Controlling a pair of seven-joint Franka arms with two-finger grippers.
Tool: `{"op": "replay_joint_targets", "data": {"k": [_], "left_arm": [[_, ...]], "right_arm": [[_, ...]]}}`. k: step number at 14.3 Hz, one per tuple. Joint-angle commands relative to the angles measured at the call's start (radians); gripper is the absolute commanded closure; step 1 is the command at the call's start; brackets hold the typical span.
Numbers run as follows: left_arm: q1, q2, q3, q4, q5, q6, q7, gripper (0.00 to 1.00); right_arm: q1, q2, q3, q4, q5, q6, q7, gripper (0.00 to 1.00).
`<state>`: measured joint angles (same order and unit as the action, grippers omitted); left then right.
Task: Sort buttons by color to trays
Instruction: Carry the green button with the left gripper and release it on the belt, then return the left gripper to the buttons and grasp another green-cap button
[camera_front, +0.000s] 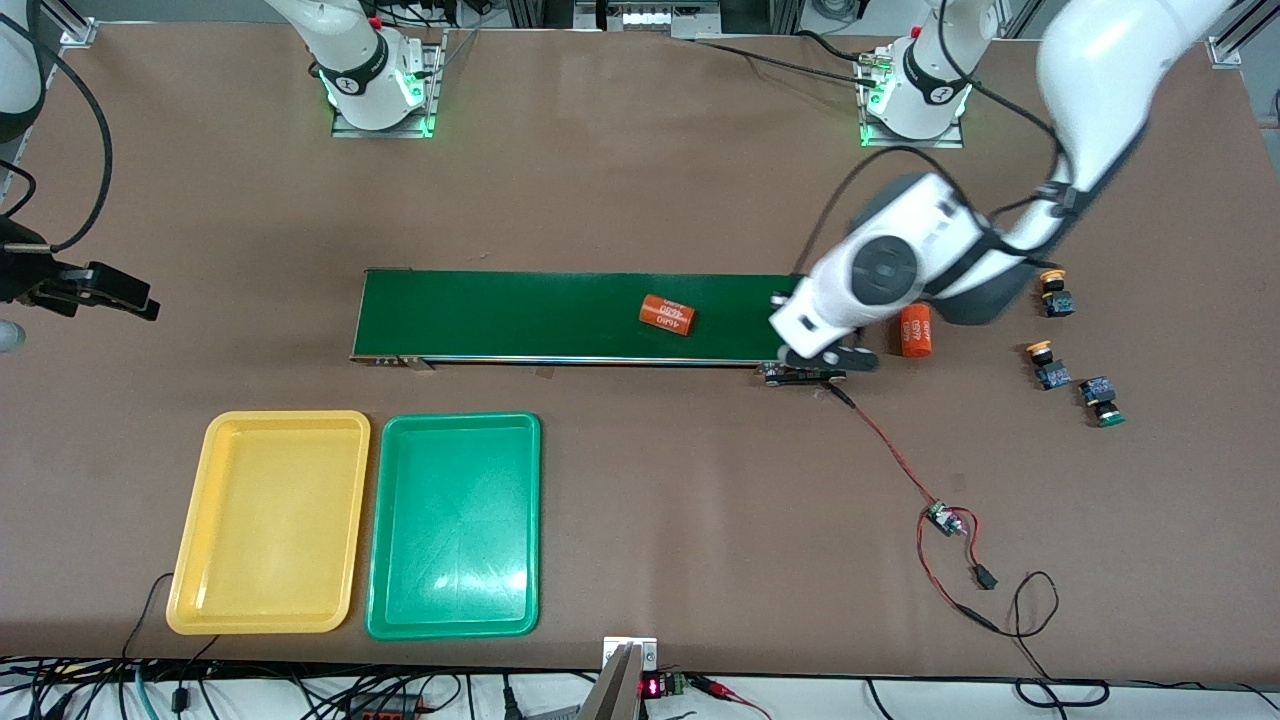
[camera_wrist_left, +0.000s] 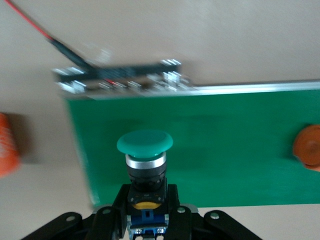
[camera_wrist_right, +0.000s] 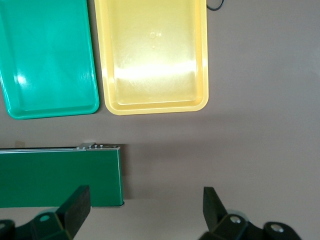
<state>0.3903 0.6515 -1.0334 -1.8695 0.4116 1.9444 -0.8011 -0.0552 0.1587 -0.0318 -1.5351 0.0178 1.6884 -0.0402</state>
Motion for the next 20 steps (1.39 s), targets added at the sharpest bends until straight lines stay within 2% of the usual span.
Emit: {"op": "replay_joint_targets", "data": {"k": [1,3,4,5,6,9,13,17,20], "left_arm": [[0.018,0.004,-0.001,-0.078,-0.007,0.105,-0.041,0.81],[0.019,0.004,0.001,-0.083,-0.005,0.113,-0.041,0.77],[0.021,0.004,0.003,-0.080,-0.005,0.111,-0.041,0.61],[0.022,0.002,0.006,-0.080,-0.005,0.108,-0.040,0.26],[0.028,0.002,0.004,-0.079,-0.004,0.102,-0.032,0.00],[0.039,-0.009,0.001,-0.022,-0.004,0.038,-0.036,0.00],[0.039,-0.004,0.015,0.240,0.010,-0.299,0.020,0.00],[0.047,-0.009,0.171,0.375,0.033,-0.403,0.175,0.00],[0.116,-0.003,0.249,0.394,0.062,-0.407,0.354,0.00]], "right_arm": [[-0.005,-0.013,0.003,0.009,0.005,0.022,0.003,0.00],[-0.018,0.011,0.003,0.009,-0.018,0.047,0.002,0.00],[-0.028,0.027,0.003,0.004,-0.019,0.045,0.002,0.00],[-0.040,0.044,0.003,0.006,-0.019,0.053,0.003,0.00],[-0.061,0.057,0.003,0.009,-0.019,0.054,0.003,0.00],[-0.068,0.073,0.004,0.007,-0.009,0.053,0.005,0.00],[-0.055,0.074,0.010,0.010,-0.003,0.091,0.005,0.00],[-0.037,0.049,0.013,0.010,0.021,0.082,0.000,0.00],[-0.031,0.009,0.013,0.012,0.011,0.051,-0.003,0.00]]}}
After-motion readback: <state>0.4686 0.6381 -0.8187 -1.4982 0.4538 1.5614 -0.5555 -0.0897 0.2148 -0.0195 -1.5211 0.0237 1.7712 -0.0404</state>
